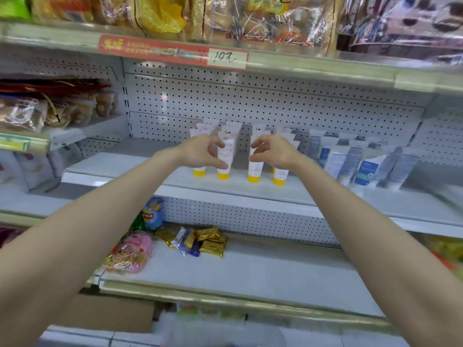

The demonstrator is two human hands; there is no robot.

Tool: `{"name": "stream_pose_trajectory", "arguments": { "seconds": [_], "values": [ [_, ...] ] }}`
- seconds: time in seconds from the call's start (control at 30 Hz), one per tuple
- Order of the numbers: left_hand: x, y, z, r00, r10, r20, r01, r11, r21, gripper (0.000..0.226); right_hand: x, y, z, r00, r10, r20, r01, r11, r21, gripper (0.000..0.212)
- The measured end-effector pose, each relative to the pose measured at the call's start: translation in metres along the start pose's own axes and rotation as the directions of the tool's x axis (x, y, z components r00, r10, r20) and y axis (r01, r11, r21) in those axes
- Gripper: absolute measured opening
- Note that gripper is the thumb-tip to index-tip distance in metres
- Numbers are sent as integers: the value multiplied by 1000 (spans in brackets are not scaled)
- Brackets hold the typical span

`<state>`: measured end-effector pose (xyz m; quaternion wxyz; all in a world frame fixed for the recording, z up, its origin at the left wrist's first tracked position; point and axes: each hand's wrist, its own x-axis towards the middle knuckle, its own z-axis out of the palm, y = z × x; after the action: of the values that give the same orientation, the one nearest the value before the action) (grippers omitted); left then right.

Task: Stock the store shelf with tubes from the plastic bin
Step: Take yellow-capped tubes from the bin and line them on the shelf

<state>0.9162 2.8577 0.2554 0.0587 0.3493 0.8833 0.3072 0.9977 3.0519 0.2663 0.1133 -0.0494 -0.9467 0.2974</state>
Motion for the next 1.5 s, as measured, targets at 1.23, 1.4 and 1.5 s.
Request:
{"name": "stream_pose_trajectory", "arguments": {
  "seconds": [1.23, 1.4, 1.5],
  "values": [
    [-168, -217, 422, 526, -596, 607, 771, 636, -44, 52, -199, 281, 370, 484, 548, 682, -655, 744, -133, 39],
    [-189, -251, 466, 449, -660, 602, 830, 558, -8, 52, -226, 306, 415, 412, 621, 667, -755, 642, -132, 42],
    [-193, -268, 486, 447, -686, 574, 833, 554, 13, 55, -238, 320, 437, 397, 647, 650, -781, 611, -131, 46]
  ]
}}
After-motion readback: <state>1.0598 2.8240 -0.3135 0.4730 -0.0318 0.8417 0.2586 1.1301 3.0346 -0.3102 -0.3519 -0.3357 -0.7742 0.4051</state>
